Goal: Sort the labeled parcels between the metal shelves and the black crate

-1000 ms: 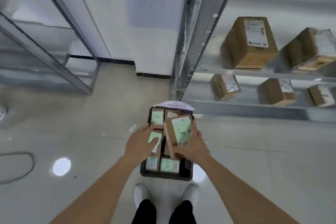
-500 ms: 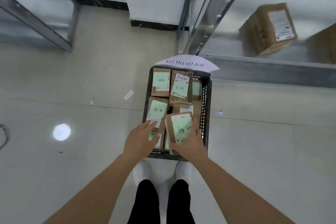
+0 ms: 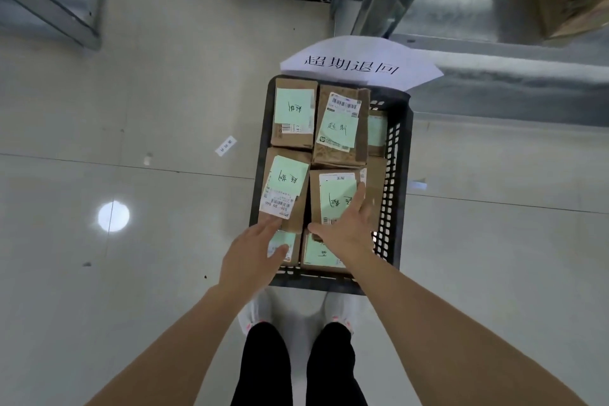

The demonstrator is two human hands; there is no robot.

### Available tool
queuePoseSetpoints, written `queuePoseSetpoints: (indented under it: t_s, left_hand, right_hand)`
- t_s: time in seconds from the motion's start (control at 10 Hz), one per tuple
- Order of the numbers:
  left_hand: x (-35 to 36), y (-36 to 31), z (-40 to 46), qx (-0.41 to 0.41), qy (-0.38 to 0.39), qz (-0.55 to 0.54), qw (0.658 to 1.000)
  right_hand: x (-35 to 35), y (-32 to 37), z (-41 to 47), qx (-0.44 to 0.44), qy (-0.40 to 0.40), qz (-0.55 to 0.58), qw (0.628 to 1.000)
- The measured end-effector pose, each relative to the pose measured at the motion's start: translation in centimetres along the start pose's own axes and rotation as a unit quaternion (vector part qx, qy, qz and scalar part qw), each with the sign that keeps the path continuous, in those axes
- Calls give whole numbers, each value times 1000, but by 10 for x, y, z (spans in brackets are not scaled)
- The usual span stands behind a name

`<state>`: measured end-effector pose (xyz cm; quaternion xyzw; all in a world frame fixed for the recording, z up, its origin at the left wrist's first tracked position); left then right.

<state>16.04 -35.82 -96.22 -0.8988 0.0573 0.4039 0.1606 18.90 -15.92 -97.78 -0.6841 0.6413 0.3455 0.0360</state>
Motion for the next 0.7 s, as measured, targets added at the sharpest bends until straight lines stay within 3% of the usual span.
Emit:
queuePoseSetpoints:
  t_s: [0.3, 0.6, 0.7]
  left_hand:
    - [8, -3, 11, 3, -8, 9, 1000]
    - [-19, -14, -8, 8, -11, 37, 999]
    - [-52, -32, -24, 12, -29, 49, 998]
  right_hand:
    - [19, -7, 15, -4, -7, 70, 998]
    - [-16, -2, -8, -51, -2, 13, 999]
    - [-43, 15, -30, -118, -2, -28, 993]
Point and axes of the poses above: each hand's wrist, its own z-axis towards the middle knuckle, its own x-axis out of the palm, y = z × x, the point moved 5 cm from there along z, towards the middle knuckle, and after that the axes turned 15 degrees about z, right-handed, at the moved point
